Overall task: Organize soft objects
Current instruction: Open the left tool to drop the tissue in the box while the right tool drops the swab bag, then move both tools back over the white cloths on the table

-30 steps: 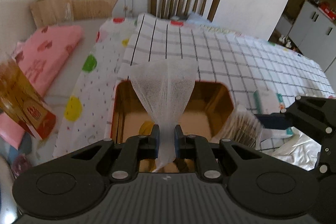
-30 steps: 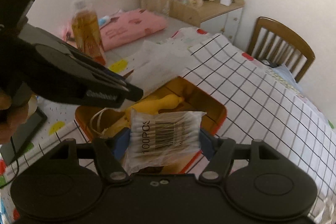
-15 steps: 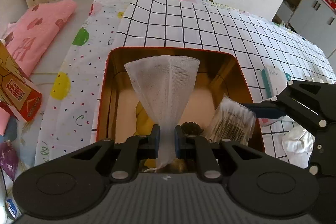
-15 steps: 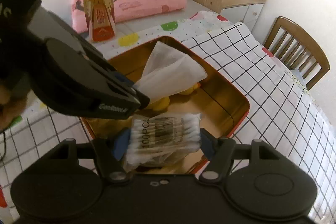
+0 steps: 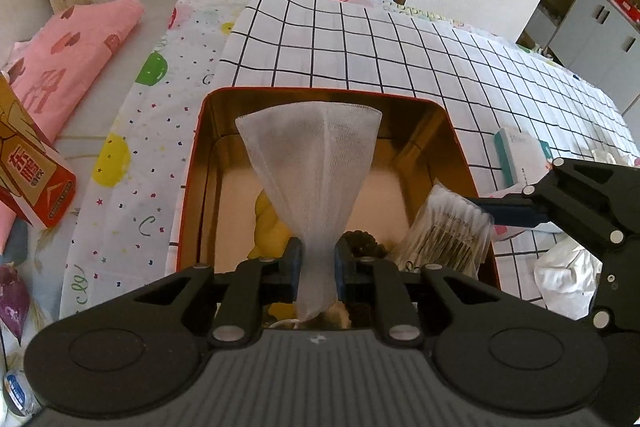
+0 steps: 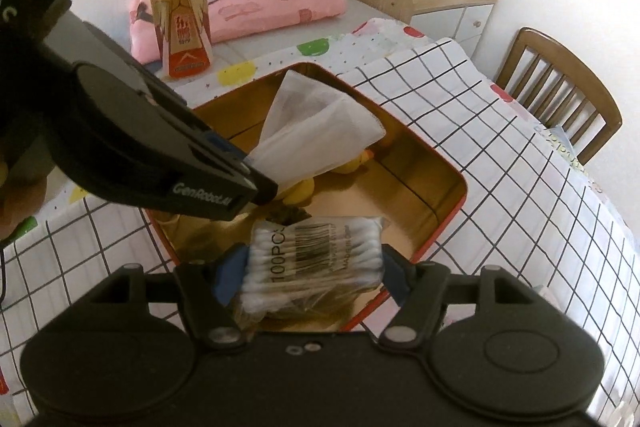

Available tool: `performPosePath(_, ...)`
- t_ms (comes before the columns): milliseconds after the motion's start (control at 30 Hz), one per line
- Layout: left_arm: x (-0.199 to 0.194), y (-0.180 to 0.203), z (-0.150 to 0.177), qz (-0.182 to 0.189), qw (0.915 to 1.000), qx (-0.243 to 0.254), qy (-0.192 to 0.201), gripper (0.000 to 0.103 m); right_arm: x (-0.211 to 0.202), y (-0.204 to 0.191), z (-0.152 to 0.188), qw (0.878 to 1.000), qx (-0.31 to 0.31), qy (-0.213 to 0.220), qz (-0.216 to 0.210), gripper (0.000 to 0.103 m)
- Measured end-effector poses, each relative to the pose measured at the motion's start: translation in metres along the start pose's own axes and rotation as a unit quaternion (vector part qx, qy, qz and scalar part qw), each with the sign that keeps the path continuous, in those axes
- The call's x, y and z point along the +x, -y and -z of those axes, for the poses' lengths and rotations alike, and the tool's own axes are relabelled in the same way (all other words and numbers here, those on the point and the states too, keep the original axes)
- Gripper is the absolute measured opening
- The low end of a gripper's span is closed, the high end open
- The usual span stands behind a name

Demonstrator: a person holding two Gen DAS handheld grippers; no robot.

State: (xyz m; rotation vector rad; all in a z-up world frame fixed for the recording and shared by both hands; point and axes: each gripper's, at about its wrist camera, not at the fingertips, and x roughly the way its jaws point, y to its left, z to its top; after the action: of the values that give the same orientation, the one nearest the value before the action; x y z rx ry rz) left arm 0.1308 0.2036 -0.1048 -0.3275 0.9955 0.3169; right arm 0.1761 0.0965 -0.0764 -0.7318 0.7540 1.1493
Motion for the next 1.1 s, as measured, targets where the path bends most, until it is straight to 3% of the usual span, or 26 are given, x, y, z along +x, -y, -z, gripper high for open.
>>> performPosePath(133, -0.004, 0.000, 0.001, 0.003, 1.0000, -0.003, 0.004, 0.034, -0.006, -0.001, 0.001, 1.000, -0.004, 0.012, 0.000, 0.079)
performPosePath(200, -0.006, 0.001, 0.002, 0.002, 1.0000, -0.002, 0.005, 0.063, -0.009, -0.001, 0.002, 1.000, -0.003, 0.015, 0.001, 0.079)
performPosePath(233, -0.008, 0.001, 0.003, 0.000, 1.0000, -0.001, 0.009, 0.066, -0.011, 0.000, 0.002, 1.000, 0.000, 0.017, -0.001, 0.080)
performPosePath(700, -0.048, 0.004, 0.014, -0.004, 0.9988, 0.008, 0.048, 0.066, -0.068, 0.015, 0.017, 0.997, 0.042, 0.060, 0.007, 0.086)
performPosePath(1033, -0.089, 0.026, 0.018, 0.012, 0.9948, 0.038, 0.093, 0.066, -0.126, 0.033, 0.038, 0.988, 0.105, 0.112, 0.021, 0.089)
performPosePath(1100, -0.097, 0.033, 0.021, 0.017, 0.9936, 0.047, 0.101, 0.070, -0.137, 0.036, 0.045, 0.985, 0.118, 0.122, 0.025, 0.090)
